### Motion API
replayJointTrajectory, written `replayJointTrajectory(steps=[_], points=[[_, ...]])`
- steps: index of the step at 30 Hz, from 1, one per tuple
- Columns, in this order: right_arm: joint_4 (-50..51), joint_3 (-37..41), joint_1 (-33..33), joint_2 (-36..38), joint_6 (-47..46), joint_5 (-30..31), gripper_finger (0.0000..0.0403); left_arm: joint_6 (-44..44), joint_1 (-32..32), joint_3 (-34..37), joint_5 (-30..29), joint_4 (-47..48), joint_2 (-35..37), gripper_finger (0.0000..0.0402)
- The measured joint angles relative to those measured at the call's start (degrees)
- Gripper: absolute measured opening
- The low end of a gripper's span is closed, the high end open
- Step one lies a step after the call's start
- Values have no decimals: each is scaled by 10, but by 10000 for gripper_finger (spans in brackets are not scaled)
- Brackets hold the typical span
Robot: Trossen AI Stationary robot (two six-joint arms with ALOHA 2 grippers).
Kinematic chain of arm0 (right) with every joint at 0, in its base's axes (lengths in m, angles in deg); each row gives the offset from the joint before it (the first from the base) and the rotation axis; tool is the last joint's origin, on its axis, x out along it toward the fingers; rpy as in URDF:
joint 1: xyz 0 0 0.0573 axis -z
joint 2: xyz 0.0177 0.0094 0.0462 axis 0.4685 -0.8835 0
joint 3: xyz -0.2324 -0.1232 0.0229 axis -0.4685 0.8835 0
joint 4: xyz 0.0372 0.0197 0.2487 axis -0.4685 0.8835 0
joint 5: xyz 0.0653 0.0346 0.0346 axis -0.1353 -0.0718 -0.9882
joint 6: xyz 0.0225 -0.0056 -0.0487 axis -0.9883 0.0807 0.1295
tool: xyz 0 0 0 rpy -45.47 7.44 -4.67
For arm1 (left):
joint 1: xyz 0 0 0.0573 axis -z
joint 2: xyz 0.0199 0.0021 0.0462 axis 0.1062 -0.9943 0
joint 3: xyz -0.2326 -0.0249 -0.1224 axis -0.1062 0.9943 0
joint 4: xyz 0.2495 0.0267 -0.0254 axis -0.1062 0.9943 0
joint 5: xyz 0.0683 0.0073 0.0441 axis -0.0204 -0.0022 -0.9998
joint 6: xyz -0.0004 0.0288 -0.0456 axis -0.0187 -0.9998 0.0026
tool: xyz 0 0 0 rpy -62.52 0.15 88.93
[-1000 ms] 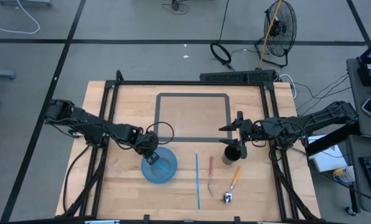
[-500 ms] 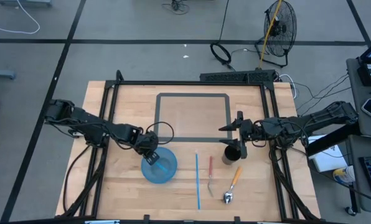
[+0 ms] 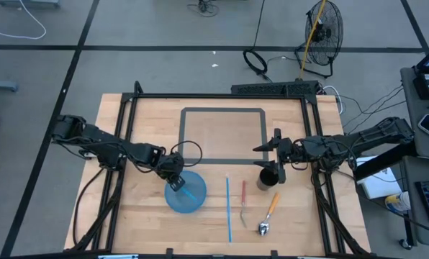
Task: Pick & Place Utensil
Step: Put the blue bowl on the left side of the placemat
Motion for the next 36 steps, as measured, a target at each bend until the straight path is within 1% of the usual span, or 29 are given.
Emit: replayJointTrajectory(steps=[5, 9, 15, 17, 20, 25, 30, 36], points=[[4, 0, 0, 0, 0, 0, 215, 1, 0, 0, 16, -36, 0, 6], [4, 0, 0, 0, 0, 0, 215, 2, -6, 0, 22, -67, 1, 14], [3, 0, 0, 0, -1, 0, 215, -6, -25, 0, 22, -121, 21, 6], [4, 0, 0, 0, -4, 0, 215, -10, -33, 0, 22, -138, 30, 10], [6, 0, 0, 0, -11, 0, 215, -22, -47, 0, 19, -149, 45, 18], [8, 0, 0, 0, -15, 0, 215, -41, -66, 0, 18, -168, 65, 6], [8, 0, 0, 0, -15, 0, 215, -54, -84, 0, 18, -182, 73, 21], [12, 0, 0, 0, -15, 12, 215, -78, -116, 0, 17, -212, 73, 8]])
